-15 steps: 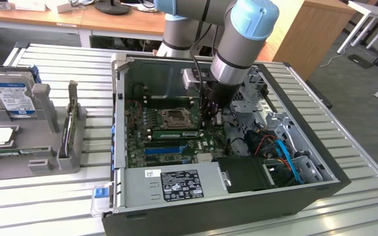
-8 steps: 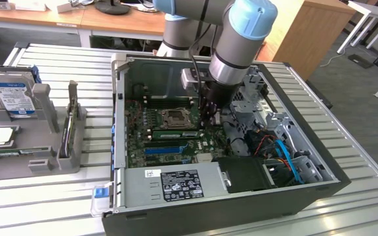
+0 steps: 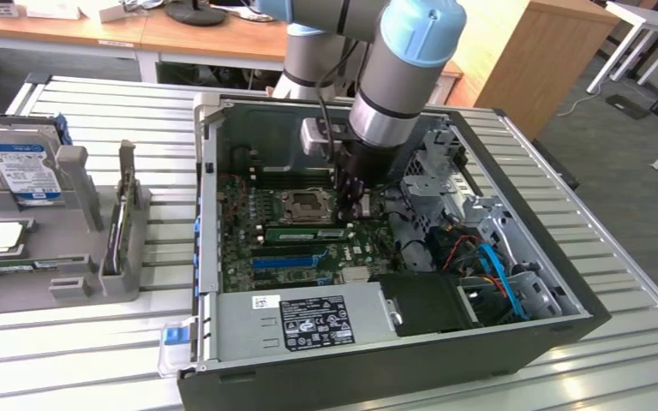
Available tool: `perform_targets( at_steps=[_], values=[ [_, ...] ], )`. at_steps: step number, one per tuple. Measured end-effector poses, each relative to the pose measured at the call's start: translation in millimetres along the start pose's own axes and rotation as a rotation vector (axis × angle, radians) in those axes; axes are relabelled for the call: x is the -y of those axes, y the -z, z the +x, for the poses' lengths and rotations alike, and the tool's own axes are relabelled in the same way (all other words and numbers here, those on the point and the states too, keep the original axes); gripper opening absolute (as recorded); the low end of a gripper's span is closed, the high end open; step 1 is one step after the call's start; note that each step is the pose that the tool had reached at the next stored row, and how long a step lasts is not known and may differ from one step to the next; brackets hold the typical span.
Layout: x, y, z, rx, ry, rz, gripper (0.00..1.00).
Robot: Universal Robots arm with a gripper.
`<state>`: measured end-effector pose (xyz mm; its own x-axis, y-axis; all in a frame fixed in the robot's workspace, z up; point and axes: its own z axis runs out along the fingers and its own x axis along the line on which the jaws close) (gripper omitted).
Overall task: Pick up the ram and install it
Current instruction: 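Press down the ram until it locks into place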
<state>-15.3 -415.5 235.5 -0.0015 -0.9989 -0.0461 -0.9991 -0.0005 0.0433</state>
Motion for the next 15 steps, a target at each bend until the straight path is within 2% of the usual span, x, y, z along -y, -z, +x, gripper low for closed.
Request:
perform_targets(
  at_steps=[4, 15],
  values=[
    [-7.2, -0.3, -0.3, 0.0000, 0.000, 0.0001, 0.11],
    [-7.7, 1.8, -0.4, 0.0001, 0.000, 0.0003, 0.11]
  ],
)
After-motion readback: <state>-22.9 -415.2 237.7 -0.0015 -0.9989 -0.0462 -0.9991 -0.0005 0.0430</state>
